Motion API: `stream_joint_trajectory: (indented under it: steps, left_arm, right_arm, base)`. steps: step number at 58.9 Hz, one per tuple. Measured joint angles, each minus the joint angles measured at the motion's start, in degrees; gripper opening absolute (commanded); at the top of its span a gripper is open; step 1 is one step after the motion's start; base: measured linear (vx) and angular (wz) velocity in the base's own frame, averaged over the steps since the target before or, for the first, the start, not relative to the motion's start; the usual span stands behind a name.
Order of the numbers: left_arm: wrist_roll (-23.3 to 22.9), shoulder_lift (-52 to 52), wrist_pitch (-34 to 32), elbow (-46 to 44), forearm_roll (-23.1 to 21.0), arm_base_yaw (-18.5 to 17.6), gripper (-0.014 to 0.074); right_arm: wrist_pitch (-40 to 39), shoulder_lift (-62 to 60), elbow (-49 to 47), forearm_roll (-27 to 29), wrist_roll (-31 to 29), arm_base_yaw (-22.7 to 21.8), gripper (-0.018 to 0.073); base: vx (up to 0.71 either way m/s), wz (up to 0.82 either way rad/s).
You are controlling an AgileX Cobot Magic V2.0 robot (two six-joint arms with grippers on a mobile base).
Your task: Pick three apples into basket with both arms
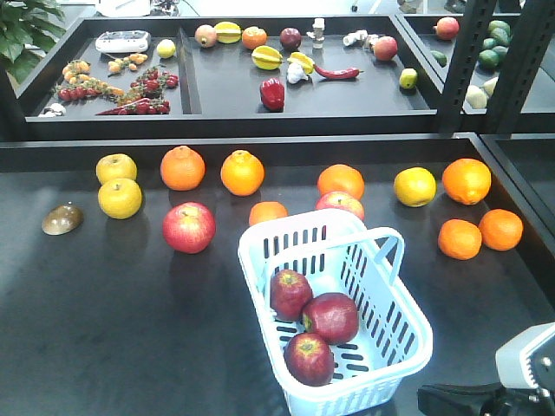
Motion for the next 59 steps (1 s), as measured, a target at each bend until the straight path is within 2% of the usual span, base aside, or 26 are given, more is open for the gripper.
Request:
stream_joint_trajectory:
  steps: [49,53,59]
  left_arm:
    - [-0.2,0.0,0.3,0.0,0.0,0.0,-0.0006]
    - [-0.2,0.0,0.3,0.0,0.0,0.0,-0.0006]
    - [-0.2,0.0,0.4,0.0,0.0,0.0,-0.0006]
  right_arm:
    - [0.0,0.0,0.0,0.0,0.0,0.0,-0.0005]
    - [0.0,-0.5,0.0,-1.7,0.0,0.0,-0.0005]
    - [0.1,-4.8,0.3,-8.1,0.8,0.0,-0.0005]
  base:
    - [0.0,0.0]
    - [0.0,0.0]
    - [0.0,0.0]
